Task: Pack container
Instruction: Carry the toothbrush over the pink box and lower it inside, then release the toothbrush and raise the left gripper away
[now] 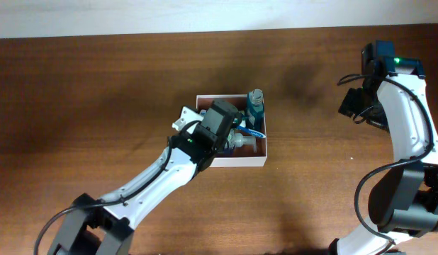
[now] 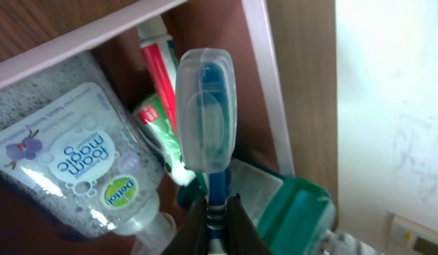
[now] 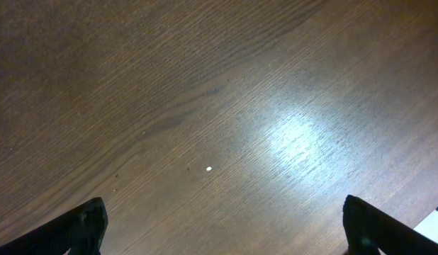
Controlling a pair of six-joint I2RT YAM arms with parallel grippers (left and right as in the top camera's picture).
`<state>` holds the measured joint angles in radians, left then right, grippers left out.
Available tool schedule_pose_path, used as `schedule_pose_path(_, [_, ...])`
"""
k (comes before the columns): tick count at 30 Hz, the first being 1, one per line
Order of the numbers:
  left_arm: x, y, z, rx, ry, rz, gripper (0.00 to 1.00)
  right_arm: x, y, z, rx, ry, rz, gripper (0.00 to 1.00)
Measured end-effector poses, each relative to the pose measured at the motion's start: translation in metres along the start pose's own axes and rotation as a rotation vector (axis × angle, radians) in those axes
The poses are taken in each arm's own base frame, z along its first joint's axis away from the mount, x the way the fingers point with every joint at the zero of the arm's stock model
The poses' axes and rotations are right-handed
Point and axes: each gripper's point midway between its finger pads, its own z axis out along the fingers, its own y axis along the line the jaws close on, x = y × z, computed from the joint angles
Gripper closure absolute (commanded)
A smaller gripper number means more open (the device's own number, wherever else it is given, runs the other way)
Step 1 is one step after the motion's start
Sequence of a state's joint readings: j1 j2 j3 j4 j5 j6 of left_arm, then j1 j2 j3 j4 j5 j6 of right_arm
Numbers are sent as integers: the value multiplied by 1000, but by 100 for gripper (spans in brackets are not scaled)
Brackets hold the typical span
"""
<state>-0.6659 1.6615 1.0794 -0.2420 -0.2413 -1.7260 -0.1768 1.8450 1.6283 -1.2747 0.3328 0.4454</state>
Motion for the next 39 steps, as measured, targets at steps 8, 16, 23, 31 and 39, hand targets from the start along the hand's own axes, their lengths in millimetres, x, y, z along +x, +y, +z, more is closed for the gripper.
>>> schedule_pose_path(8, [-4, 15, 16, -45, -44, 12, 99, 0, 0, 0, 0, 0, 0, 1])
schedule_pose_path(16, [-7, 16, 17, -45, -61, 14, 99, 0, 0, 0, 0, 0, 0, 1])
schedule_pose_path(23, [3, 14, 17, -32, -46, 24, 99, 0, 0, 0, 0, 0, 0, 1])
schedule_pose_path(31, [7, 5, 17, 5, -30, 30, 55, 0, 0, 0, 0, 0, 0, 1])
schedule_pose_path(39, [19, -35, 11, 166, 21, 188, 51, 0, 0, 0, 0, 0, 0, 1])
